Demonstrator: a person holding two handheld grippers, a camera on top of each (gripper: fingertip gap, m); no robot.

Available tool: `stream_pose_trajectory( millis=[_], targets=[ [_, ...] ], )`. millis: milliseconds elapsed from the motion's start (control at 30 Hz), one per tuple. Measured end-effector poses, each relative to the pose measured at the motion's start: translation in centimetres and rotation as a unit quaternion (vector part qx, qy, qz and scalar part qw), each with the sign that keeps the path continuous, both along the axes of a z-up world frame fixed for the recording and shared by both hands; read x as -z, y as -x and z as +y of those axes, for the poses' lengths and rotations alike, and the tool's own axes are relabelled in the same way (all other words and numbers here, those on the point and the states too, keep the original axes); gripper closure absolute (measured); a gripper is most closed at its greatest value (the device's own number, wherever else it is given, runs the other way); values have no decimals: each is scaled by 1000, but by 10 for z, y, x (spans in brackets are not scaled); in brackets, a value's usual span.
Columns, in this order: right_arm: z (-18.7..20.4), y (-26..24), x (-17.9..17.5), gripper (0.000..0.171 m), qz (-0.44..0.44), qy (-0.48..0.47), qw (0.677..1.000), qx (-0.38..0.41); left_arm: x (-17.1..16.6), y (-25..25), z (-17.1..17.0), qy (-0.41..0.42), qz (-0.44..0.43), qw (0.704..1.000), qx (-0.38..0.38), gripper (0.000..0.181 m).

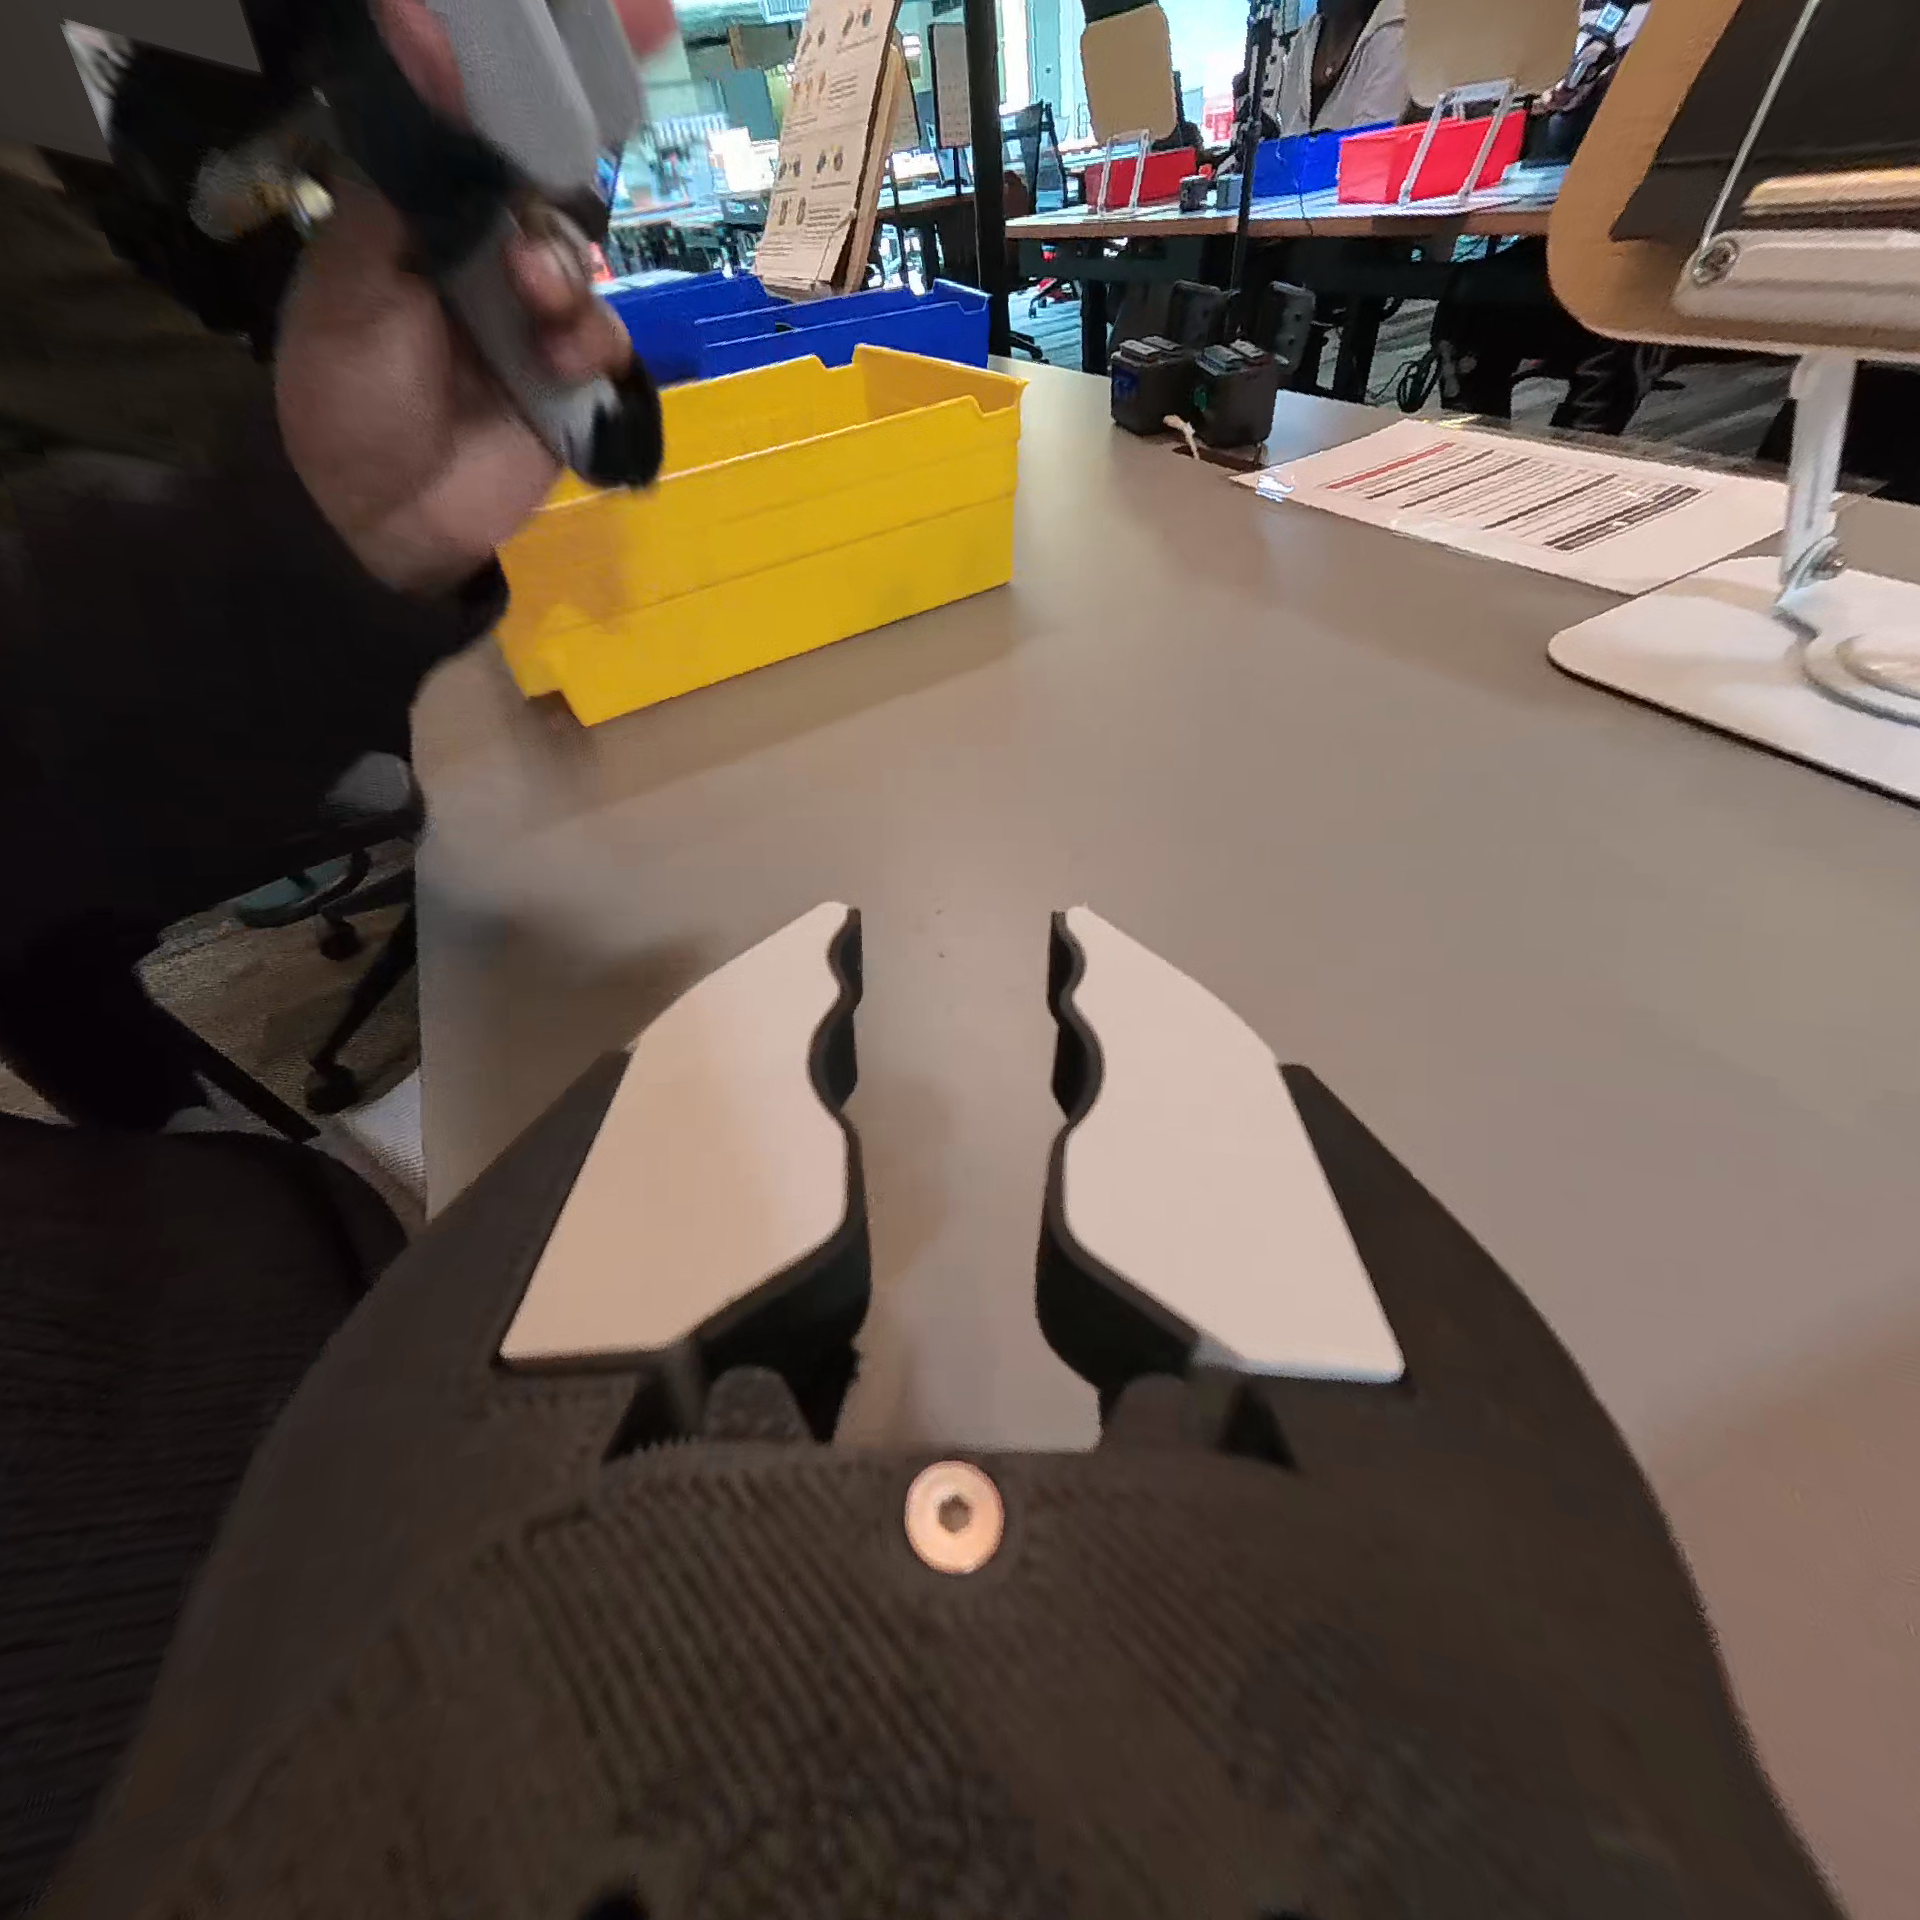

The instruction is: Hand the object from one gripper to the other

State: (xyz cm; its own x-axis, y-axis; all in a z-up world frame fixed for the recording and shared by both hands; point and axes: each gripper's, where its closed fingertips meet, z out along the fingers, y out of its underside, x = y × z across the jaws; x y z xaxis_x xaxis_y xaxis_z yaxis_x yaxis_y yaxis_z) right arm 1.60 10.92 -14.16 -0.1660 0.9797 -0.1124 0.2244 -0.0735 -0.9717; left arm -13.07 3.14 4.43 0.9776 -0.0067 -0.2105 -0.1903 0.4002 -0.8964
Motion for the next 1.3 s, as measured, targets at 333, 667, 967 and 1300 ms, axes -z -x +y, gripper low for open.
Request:
stream_pose_trajectory(
  millis=[333,667,967,1300],
  targets=[
    [-21,24,27,140,-51,-151,986,-54,-31,165,-130,-10,-109,969,-221,178],
    [-29,48,35,141,-59,-153,982,-89,48,224,-170,185,-145,925,-300,174],
    [-25,53,37,140,-67,-142,984,-88,91,251,-169,215,-243,902,-286,33],
    [-13,39,36,140,-69,-124,988,-60,27,218,-166,126,-63,948,-287,172]
  ],
)
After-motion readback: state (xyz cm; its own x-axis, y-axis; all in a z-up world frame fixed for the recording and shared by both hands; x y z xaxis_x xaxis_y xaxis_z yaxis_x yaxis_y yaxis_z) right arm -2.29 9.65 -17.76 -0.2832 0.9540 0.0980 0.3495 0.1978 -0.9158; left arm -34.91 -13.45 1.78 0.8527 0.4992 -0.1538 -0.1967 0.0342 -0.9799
